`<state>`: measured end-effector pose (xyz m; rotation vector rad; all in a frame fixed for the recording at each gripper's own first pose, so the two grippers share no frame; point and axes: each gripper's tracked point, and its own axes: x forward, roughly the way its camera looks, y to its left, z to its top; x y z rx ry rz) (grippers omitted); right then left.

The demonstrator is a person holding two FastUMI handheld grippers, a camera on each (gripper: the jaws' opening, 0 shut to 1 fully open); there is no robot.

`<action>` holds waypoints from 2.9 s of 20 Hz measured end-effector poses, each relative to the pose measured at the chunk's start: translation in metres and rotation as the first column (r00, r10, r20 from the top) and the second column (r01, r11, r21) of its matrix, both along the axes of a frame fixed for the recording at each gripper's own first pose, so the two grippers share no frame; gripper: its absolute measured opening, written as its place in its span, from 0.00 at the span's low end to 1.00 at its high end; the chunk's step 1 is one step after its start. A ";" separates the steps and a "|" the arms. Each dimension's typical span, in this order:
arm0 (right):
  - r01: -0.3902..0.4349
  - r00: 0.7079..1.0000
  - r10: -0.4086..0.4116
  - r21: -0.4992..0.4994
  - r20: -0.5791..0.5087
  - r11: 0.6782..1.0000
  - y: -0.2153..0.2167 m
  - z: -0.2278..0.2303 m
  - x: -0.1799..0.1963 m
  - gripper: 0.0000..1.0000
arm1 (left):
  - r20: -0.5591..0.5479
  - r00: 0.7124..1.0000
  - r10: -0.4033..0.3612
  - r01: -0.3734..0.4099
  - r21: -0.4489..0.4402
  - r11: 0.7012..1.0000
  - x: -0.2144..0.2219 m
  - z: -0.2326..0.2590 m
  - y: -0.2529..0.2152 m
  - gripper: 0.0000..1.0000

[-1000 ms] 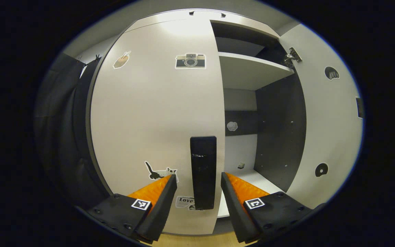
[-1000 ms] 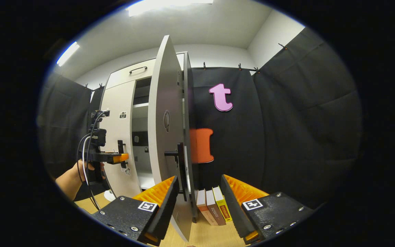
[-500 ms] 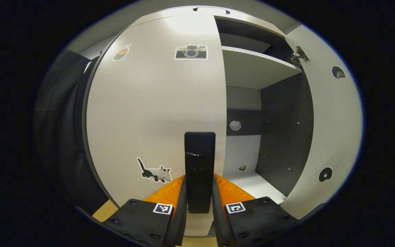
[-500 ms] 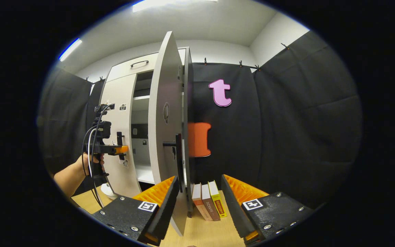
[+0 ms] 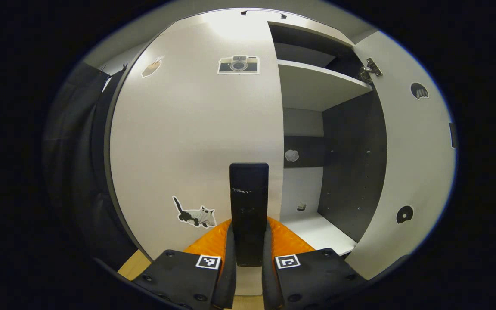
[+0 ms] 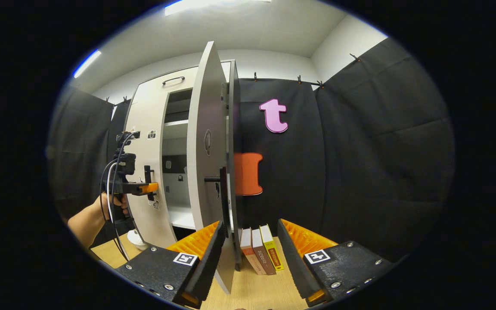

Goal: Open the right door of the double-door shoe cabinet with the right hand, and open the left door with the left hand.

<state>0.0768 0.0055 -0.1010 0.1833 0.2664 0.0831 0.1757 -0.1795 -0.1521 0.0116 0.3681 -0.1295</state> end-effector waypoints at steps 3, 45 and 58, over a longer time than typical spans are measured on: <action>-0.006 1.000 0.006 0.005 0.004 1.000 0.003 0.002 -0.003 0.76 | 0.007 1.000 -0.017 0.017 -0.016 1.000 -0.014 0.004 0.005 0.26; -0.116 0.991 0.116 -0.012 0.063 0.993 0.050 0.024 -0.017 0.75 | 0.115 0.990 0.084 -0.088 0.030 0.996 -0.146 0.048 0.170 0.15; -0.130 0.982 0.136 -0.049 0.129 0.990 0.056 0.041 -0.029 0.77 | 0.141 0.973 0.185 -0.192 0.037 0.981 -0.176 0.079 0.239 0.16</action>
